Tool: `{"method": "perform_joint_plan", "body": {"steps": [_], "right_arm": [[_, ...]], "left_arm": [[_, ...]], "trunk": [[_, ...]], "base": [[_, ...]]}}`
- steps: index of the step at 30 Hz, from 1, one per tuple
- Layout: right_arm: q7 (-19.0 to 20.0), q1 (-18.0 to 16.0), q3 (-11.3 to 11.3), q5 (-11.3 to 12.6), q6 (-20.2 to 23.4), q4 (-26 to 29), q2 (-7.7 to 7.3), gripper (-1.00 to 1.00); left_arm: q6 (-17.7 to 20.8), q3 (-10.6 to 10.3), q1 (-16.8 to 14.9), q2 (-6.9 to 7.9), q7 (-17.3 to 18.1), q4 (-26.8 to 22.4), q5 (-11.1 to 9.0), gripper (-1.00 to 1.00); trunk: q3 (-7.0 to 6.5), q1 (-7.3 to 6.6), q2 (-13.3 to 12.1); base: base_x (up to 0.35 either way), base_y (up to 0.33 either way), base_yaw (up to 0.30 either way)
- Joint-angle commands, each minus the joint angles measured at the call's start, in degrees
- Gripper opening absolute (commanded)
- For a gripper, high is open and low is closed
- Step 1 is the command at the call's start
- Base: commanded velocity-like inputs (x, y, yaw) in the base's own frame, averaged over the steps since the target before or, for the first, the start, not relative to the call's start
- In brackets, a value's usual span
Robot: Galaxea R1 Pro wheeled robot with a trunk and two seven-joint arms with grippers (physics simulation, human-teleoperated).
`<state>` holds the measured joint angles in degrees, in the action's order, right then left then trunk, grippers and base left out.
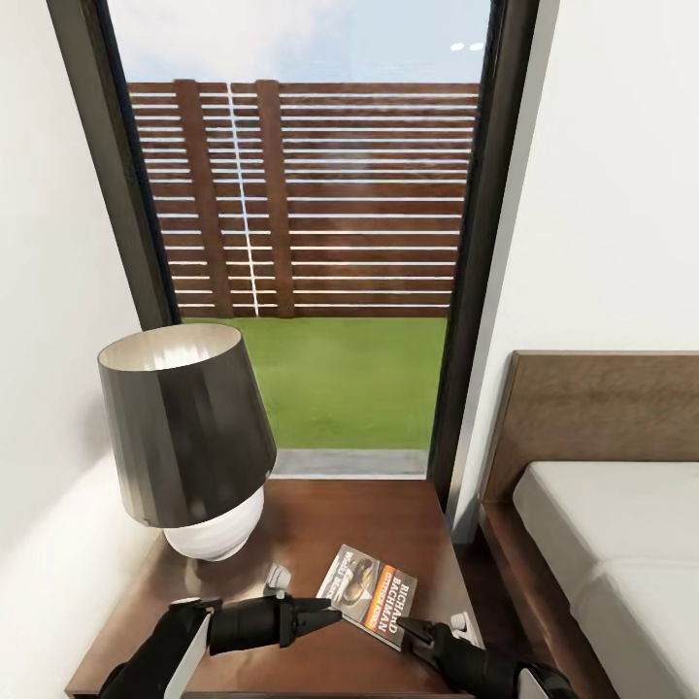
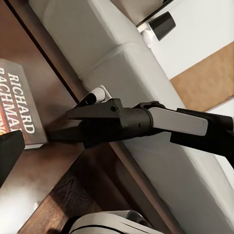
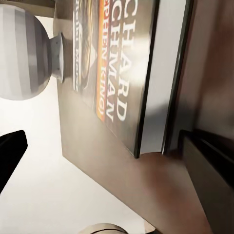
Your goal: In the bedroom, move the book from the bed onto either nightstand, and place the two sandals side by side next to the bed.
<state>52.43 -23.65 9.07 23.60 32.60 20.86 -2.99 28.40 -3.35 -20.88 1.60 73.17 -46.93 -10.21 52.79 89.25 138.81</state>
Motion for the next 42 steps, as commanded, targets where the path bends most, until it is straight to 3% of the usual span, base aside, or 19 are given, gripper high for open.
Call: {"method": "perform_joint_plan", "body": {"steps": [1, 8, 24, 42], "right_arm": [[-0.6, 0.0, 0.1, -0.7, 0.0, -0.6, 0.00, 1.00], [-0.6, 0.0, 0.1, -0.7, 0.0, -0.6, 0.00, 1.00], [-0.6, 0.0, 0.1, -0.7, 0.0, -0.6, 0.00, 1.00], [-0.5, 0.0, 0.1, -0.7, -0.2, -0.6, 0.02, 1.00]], "left_arm": [[0.6, -0.2, 0.0, 0.07, 0.0, 0.0, -0.5, 1.00], [0.6, -0.2, 0.0, 0.07, 0.0, 0.0, -0.5, 1.00], [0.6, -0.2, 0.0, 0.10, 0.0, 0.0, -0.5, 1.00], [0.6, -0.3, -0.1, 0.07, 0.0, 0.0, -0.5, 1.00]], "trunk": [[0.07, 0.00, 0.0], [0.07, 0.00, 0.0], [0.07, 0.00, 0.0], [-3.17, -3.95, -7.2]], "base": [[-0.037, 0.000, 0.000], [-0.231, 0.000, 0.000], [-0.020, 0.000, 0.000], [0.000, 0.000, 0.000]]}}
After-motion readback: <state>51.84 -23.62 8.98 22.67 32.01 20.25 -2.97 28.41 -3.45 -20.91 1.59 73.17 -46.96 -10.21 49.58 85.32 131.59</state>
